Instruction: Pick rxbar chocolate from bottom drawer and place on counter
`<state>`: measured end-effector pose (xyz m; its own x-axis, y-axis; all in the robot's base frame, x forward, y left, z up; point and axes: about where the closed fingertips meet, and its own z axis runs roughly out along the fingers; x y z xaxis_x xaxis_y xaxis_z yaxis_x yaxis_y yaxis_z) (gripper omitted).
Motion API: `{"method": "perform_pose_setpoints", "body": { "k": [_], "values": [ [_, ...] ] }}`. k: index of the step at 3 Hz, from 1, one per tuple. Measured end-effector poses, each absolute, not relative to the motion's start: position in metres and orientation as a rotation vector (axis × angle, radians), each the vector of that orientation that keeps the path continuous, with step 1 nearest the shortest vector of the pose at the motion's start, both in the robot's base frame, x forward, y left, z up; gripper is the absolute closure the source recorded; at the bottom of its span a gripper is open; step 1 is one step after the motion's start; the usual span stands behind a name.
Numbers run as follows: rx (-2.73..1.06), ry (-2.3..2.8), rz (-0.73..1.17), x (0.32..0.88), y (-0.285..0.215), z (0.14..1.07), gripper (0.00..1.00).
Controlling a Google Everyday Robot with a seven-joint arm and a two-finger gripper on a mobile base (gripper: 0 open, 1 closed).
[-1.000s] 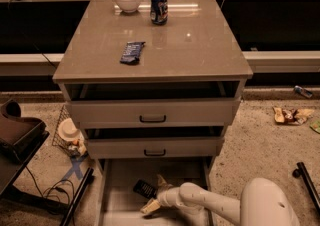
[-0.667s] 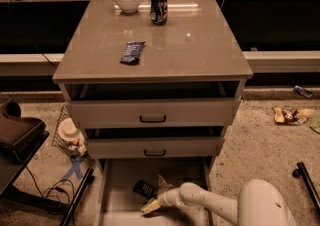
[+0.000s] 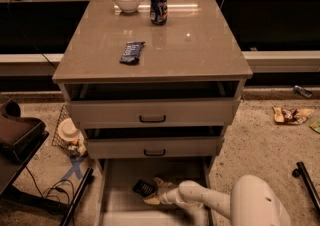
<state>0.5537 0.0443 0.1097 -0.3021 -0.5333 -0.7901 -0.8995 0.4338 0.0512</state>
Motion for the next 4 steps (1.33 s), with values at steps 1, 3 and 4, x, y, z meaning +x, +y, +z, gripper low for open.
{"method": "perform_pose_setpoints", "body": {
  "k": [1, 3, 4],
  "values": [
    [-1.209, 1.979, 0.652, 0.5533, 0.0451, 0.1090, 0.59],
    [-1.209, 1.979, 0.652, 0.5533, 0.0453, 0.1117, 1.00],
    [-1.209, 1.979, 0.652, 0.5532, 0.0454, 0.1118, 1.00]
  ]
}}
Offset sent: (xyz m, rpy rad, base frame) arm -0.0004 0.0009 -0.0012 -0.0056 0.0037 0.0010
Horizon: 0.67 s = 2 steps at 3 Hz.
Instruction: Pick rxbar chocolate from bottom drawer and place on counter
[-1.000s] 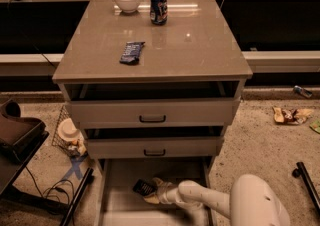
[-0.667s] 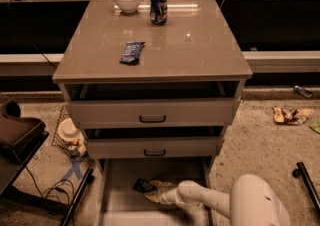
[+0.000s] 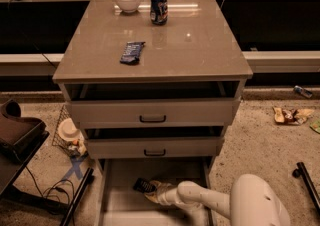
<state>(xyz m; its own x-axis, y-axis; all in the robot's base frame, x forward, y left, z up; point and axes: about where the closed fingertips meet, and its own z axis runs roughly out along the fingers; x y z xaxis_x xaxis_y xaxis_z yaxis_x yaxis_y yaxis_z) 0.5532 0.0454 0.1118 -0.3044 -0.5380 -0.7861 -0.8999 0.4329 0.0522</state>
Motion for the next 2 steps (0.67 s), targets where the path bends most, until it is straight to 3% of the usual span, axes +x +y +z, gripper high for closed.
{"method": "perform_pose_setpoints", "body": {
  "k": [1, 2],
  "values": [
    [-1.239, 1.960, 0.717, 0.548, 0.051, 0.119, 1.00],
    [-1.261, 1.976, 0.856, 0.524, 0.007, 0.177, 1.00]
  ]
}}
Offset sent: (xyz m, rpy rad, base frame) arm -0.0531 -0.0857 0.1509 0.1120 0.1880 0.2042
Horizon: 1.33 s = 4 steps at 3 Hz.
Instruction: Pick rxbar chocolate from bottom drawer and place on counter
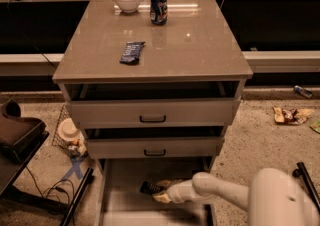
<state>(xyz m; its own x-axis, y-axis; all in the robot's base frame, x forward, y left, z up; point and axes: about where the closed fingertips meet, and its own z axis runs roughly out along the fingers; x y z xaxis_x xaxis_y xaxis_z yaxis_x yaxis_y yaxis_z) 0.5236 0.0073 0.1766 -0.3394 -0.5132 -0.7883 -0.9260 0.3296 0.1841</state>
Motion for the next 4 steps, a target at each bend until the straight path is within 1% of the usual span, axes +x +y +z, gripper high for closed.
{"method": "perform_pose_setpoints", "body": {
  "k": [1, 2, 3, 4],
  "values": [
    [-1.264, 1.979, 0.911, 0.499, -0.038, 0.247, 1.00],
    [-1.213, 1.984, 0.919, 0.482, -0.085, 0.314, 1.00],
    [-1.107, 1.978, 0.906, 0.474, -0.132, 0.373, 1.00],
    [-0.985, 1.972, 0.883, 0.471, -0.166, 0.414, 1.00]
  ]
}}
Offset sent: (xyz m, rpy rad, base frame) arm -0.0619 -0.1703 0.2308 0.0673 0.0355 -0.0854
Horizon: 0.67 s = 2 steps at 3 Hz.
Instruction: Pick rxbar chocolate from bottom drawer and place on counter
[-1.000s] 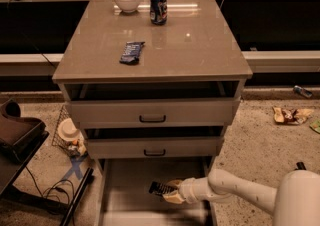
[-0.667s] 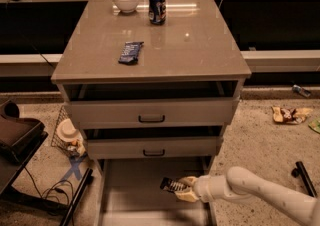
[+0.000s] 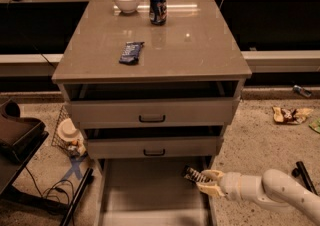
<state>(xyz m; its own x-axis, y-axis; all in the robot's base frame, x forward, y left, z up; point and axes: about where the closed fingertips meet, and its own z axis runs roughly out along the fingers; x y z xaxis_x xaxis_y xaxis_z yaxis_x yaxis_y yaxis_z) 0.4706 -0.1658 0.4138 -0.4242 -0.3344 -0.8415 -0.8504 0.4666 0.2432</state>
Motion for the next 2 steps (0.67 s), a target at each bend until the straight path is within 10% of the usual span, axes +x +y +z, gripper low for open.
{"method": "perform_pose_setpoints", "body": {
  "k": [2],
  "values": [
    [-0.875, 1.960, 0.808, 0.4595, -0.1950, 0.4523, 1.00]
  ]
}}
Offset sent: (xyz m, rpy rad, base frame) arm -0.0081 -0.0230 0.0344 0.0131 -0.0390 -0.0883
